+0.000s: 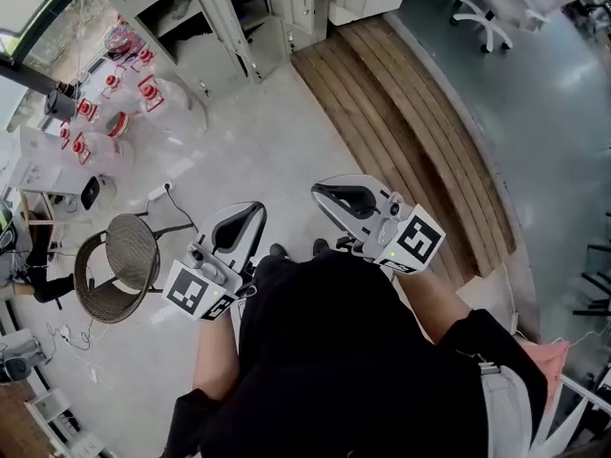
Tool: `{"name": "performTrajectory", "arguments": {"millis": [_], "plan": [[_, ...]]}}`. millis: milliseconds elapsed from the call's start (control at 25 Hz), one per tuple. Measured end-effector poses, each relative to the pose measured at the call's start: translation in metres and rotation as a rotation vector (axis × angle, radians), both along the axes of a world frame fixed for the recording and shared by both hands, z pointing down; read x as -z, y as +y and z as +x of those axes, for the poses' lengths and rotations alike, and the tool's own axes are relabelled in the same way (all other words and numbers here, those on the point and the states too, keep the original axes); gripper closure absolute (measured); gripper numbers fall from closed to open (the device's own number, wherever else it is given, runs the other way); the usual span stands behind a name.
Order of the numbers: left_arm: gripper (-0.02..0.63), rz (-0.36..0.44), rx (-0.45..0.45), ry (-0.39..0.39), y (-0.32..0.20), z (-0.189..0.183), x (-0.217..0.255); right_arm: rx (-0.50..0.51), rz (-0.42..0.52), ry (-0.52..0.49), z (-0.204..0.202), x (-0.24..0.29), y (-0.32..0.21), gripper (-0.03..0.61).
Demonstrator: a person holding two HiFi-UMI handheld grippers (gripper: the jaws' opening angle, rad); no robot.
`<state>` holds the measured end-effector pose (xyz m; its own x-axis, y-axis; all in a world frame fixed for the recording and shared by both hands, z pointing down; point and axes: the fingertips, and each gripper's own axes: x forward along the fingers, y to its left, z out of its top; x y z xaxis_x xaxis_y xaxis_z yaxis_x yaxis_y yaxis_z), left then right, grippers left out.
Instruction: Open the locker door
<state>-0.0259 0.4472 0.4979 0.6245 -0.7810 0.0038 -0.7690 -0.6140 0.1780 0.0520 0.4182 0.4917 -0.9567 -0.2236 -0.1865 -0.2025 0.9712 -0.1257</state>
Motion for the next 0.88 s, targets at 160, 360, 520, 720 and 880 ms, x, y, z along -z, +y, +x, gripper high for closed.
{"name": "performTrajectory", "arguments": {"millis": [160,360,520,720,880], "plan": [[0.597,-0.019,-0.018,0.001,0.000,0.016,-0.004,0.041,-0.051,-0.026,0.008,-0.007,0.002,0.568],[0.597,-0.049,-0.028,-0.005,-0.003,0.019,-0.008,0.072,-0.064,0.008,0.003,-0.017,0.001,0.568],[0.597,-0.058,-0.021,0.001,-0.016,0.014,-0.008,0.085,-0.085,0.020,-0.002,-0.022,-0.010,0.567],[0.597,-0.064,-0.042,0.019,-0.034,0.008,-0.017,0.090,-0.094,0.047,-0.012,-0.031,-0.023,0.568],[0.597,-0.064,-0.073,0.050,-0.063,0.005,-0.024,0.067,-0.091,0.059,-0.016,-0.032,-0.044,0.567]]}}
